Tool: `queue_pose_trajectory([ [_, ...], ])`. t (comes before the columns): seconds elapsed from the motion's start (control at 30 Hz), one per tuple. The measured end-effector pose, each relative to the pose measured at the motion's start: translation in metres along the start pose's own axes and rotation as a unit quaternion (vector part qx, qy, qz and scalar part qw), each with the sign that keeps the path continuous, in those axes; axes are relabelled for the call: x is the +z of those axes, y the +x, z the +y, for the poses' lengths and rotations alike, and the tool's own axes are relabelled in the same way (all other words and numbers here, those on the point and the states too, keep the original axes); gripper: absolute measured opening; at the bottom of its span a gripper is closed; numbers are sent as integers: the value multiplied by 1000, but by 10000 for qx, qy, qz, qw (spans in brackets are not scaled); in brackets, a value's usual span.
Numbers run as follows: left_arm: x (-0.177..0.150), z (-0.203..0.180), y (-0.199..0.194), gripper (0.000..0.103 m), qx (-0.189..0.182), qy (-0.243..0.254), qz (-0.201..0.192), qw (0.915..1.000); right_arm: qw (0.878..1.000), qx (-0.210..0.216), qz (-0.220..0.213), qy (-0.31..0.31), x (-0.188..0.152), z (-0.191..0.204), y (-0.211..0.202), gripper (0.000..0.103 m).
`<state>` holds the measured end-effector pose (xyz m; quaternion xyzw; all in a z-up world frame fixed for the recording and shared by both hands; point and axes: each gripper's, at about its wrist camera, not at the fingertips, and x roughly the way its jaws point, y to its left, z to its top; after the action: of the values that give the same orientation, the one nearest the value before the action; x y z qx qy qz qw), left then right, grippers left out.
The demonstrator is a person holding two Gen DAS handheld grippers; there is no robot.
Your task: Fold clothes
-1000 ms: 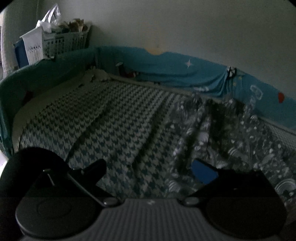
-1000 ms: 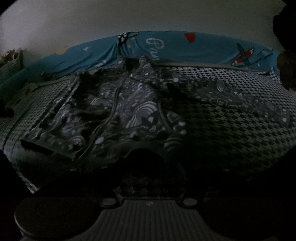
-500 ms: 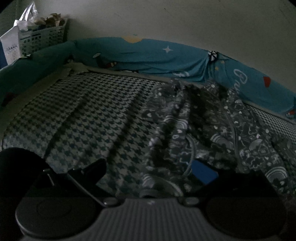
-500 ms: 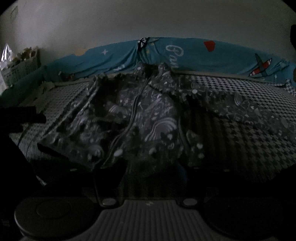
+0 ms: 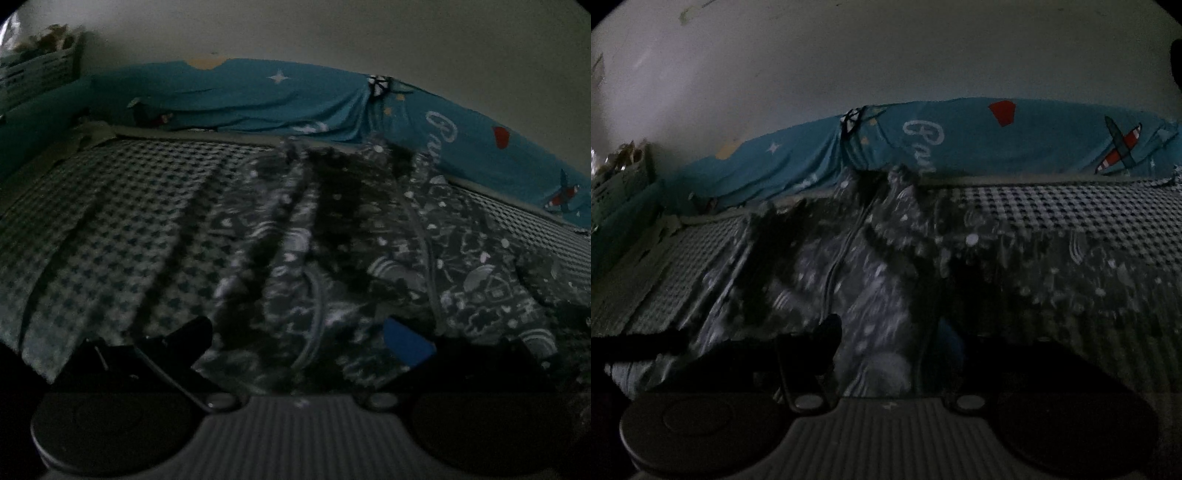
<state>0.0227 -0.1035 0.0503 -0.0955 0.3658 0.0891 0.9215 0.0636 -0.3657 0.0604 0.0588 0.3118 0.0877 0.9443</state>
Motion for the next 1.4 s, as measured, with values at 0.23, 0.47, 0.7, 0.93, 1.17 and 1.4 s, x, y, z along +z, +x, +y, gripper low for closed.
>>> queue_pose_trajectory([
  [0.23, 17, -25, 23, 103, -232, 381, 38, 9990, 9997, -61, -188, 104, 31, -24, 33, 59],
  [0.47, 39, -40, 55, 103, -341, 786, 119, 9963, 9994, -169, -204, 215, 59, -43, 76, 59],
  [0.7, 55, -44, 93, 103, -355, 910, 313, 9947, 9992, -191, -72, 334, 74, -56, 114, 59],
  [0.93, 70, -36, 123, 103, -350, 722, 467, 9957, 9987, -258, -3, 430, 90, -65, 153, 59],
  [1.17, 80, -27, 138, 103, -319, 522, 472, 9970, 9995, -312, -23, 79, 103, -59, 190, 59],
  [1.4, 77, -22, 145, 103, -359, 510, 540, 9966, 9993, -378, 63, 7, 113, -57, 218, 59],
])
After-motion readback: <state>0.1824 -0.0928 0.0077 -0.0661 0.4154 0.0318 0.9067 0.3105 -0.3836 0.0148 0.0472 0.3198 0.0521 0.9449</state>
